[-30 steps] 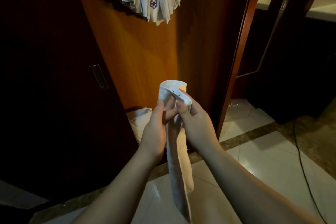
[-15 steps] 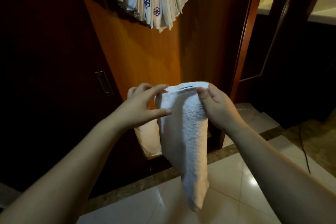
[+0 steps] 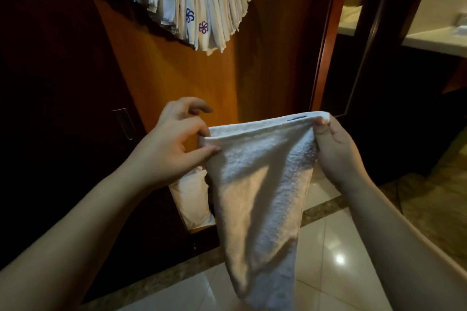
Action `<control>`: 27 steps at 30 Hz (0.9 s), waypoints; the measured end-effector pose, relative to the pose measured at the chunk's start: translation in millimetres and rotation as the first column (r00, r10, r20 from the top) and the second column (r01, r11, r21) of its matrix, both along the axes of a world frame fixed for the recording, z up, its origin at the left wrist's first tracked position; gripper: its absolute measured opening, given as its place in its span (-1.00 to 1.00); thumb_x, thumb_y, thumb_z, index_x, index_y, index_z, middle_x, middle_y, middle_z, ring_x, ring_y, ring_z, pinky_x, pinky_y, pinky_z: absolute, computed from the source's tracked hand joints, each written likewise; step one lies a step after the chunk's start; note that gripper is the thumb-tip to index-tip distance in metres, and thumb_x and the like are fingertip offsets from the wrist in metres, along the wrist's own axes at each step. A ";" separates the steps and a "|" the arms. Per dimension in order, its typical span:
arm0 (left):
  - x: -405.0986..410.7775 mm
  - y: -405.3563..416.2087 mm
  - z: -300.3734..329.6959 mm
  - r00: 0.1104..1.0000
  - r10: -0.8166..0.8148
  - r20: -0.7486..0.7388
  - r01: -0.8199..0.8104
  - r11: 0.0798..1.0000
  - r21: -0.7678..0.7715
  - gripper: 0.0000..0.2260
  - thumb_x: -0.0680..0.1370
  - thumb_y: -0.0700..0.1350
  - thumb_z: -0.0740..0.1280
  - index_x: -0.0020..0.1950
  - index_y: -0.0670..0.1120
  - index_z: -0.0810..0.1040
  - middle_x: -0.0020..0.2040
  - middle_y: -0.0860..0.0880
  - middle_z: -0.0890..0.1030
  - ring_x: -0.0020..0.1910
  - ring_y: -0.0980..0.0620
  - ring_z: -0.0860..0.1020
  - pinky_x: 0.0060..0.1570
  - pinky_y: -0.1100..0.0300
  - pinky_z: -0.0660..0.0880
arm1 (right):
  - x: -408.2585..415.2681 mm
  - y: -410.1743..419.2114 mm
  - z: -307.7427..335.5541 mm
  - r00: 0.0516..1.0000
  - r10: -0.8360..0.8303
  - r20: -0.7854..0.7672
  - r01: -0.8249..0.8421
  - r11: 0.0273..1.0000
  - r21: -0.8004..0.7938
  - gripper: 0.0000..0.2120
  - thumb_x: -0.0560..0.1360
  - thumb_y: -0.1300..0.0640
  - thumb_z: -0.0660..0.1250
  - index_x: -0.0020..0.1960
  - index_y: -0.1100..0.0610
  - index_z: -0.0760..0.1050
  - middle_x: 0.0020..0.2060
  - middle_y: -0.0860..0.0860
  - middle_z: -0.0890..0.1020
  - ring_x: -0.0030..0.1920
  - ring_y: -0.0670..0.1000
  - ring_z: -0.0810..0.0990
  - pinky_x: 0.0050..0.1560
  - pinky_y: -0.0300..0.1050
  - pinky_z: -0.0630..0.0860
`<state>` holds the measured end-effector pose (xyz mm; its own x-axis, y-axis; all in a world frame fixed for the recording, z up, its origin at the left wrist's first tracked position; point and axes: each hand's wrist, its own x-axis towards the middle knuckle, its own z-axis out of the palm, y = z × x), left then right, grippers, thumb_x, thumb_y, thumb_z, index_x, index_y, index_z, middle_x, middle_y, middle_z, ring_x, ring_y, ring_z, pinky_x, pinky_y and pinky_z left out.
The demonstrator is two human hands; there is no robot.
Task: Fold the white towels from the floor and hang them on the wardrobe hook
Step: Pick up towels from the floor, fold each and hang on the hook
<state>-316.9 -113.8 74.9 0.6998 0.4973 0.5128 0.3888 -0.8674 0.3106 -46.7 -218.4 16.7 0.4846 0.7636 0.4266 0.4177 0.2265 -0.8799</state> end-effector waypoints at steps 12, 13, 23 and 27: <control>24.8 -0.6 -2.2 0.914 0.090 0.395 0.052 0.941 -0.334 -0.74 0.48 -0.12 0.44 -0.10 0.23 0.46 -0.18 0.22 0.56 -0.25 0.23 0.52 -0.31 0.27 0.51 | 5.4 -1.4 20.3 0.995 0.051 -0.089 -0.044 0.996 0.075 -0.56 0.42 -0.58 0.11 0.00 -0.36 0.58 -0.08 -0.20 0.70 -0.07 -0.17 0.69 -0.15 -0.27 0.58; 28.5 -2.1 -4.7 0.844 0.088 0.529 0.114 0.935 -0.337 -0.71 0.47 -0.15 0.41 -0.06 0.27 0.47 -0.14 0.24 0.56 -0.20 0.26 0.53 -0.28 0.33 0.51 | 3.7 1.4 25.0 0.994 0.047 -0.101 -0.038 0.995 0.096 -0.55 0.41 -0.58 0.13 0.01 -0.35 0.59 -0.08 -0.18 0.71 -0.07 -0.15 0.70 -0.11 -0.21 0.59; 47.0 -4.7 -37.9 0.686 0.373 0.625 0.197 0.732 -0.652 -0.72 0.56 0.26 0.32 -0.06 0.09 0.66 -0.13 0.02 0.72 -0.18 0.07 0.68 -0.29 0.20 0.55 | -7.2 16.4 34.9 0.982 0.021 -0.187 0.017 0.980 0.198 -0.59 0.45 -0.53 0.16 -0.01 -0.31 0.61 -0.09 -0.17 0.71 -0.09 -0.18 0.69 -0.17 -0.34 0.56; 47.1 -18.1 -43.3 0.674 0.331 0.661 -0.004 0.896 -0.445 -0.67 0.60 0.28 0.24 -0.12 0.05 0.53 -0.25 0.16 0.57 -0.27 0.25 0.53 -0.32 0.33 0.45 | -9.9 16.6 25.3 0.977 -0.008 -0.213 0.052 0.978 0.204 -0.57 0.42 -0.55 0.16 -0.02 -0.30 0.61 -0.11 -0.16 0.71 -0.10 -0.14 0.70 -0.14 -0.20 0.59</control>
<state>-269.8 -132.0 31.6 0.0911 0.8292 0.5515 0.0360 -0.5561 0.8303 -56.6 -201.7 41.9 0.6015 0.6533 0.4597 0.2378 0.4029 -0.8838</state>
